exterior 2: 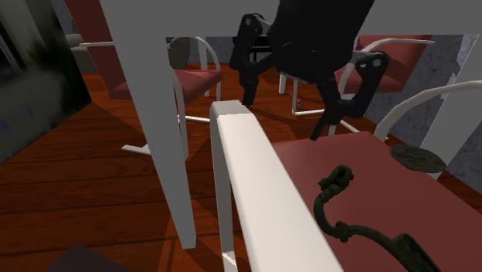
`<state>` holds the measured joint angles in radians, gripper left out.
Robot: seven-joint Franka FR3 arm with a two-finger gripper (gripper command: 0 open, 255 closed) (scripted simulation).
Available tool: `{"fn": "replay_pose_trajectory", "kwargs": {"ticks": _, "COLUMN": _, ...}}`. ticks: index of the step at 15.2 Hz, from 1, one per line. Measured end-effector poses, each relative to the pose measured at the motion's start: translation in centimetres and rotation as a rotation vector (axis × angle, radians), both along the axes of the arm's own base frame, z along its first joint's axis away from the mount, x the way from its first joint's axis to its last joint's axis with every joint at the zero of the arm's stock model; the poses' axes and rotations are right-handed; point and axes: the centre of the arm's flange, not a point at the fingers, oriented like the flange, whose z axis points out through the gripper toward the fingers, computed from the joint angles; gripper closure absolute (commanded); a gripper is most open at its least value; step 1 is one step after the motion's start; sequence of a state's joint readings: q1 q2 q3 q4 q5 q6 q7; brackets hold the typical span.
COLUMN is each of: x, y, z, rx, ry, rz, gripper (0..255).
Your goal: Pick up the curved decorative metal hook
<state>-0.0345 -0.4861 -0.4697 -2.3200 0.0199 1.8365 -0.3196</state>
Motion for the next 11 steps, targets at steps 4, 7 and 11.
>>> {"fn": "replay_pose_trajectory", "kwargs": {"ticks": 4, "x": 1.0, "y": -4.8, "z": -4.5, "rx": 0.045, "ry": 0.030, "rz": 0.012, "gripper": 0}}
{"fn": "replay_pose_trajectory", "kwargs": {"ticks": 7, "x": 1.8, "y": -8.1, "z": -7.9, "rx": 0.101, "ry": 0.037, "rz": 0.015, "gripper": 0}}
{"fn": "replay_pose_trajectory", "kwargs": {"ticks": 11, "x": 2.5, "y": -10.4, "z": -10.8, "rx": 0.136, "ry": 0.039, "rz": 0.018, "gripper": 0}}
